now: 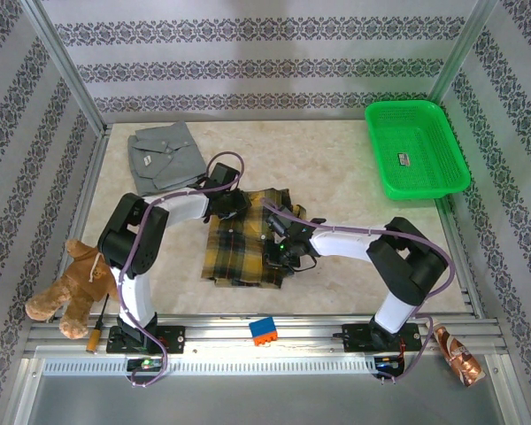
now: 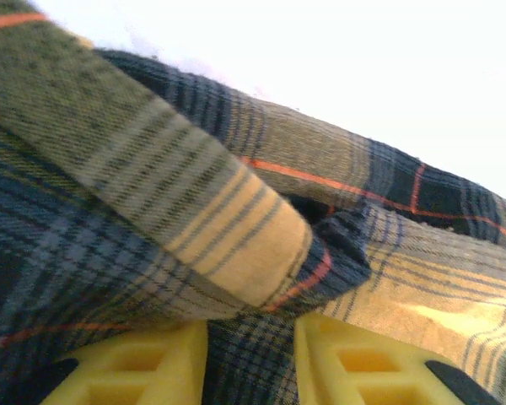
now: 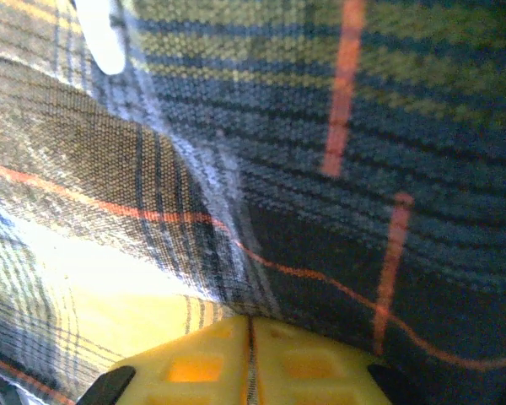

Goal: Fold and stack the long sleeve shirts

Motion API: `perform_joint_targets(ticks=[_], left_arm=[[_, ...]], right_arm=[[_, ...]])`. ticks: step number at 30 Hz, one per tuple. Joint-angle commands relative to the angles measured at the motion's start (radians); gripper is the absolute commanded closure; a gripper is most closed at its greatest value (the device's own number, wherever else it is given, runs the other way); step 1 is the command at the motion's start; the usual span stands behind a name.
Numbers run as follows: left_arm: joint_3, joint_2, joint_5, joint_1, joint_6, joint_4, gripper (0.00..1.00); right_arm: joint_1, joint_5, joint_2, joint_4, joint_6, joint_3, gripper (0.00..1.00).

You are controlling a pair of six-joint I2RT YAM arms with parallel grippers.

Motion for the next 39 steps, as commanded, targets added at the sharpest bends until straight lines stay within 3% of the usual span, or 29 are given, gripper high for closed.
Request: perform_joint_targets(ticks=[1,6,9,10,11,12,16,19,22,27,39], left_arm=[[-0.01,-0.14,-0.016,-0.003,0.02,0.004,0.56],[-0.002,-0.364,0.02,0.004,0.043,-0.071,0.34],[-0.01,-0.495,0.05,0.016,0.084,-0.125,0.23],[-0.015,-0.535,0.06,0.021,0.101,-0.15,0.15],[-0.019,-0.575,0.07,0.028,0.116,-0.175,0.01],[-0.022,-0.617,0.08,0.036,0.134,-0.208,0.0],[-0.032,-0.779,0.106,0.065,0.205,-0.349,0.0],[-0.041,-0.892,0.103,0.082,0.252,-0.458,0.0],[-0.062,-0.995,0.078,0.098,0.269,-0.556,0.0],[-0.112,-1.114,0.032,0.112,0.261,-0.686,0.0],[-0.146,-1.195,-0.024,0.117,0.249,-0.764,0.0]], right_arm=[[0.0,0.079,-0.086,-0.139,-0.004,0.024,0.74],[-0.097,0.079,-0.26,-0.234,-0.089,0.077,0.44],[-0.194,0.064,-0.313,-0.317,-0.238,0.129,0.2],[-0.228,0.066,-0.316,-0.344,-0.304,0.15,0.14],[-0.258,0.064,-0.311,-0.372,-0.364,0.168,0.1],[-0.29,0.063,-0.296,-0.401,-0.437,0.188,0.08],[-0.369,0.055,-0.191,-0.432,-0.709,0.23,0.04],[-0.394,-0.016,-0.115,-0.364,-0.798,0.233,0.03],[-0.427,-0.137,-0.05,-0.272,-0.771,0.231,0.02],[-0.42,-0.21,0.037,-0.164,-0.733,0.225,0.02],[-0.373,-0.238,0.147,-0.128,-0.731,0.235,0.02]])
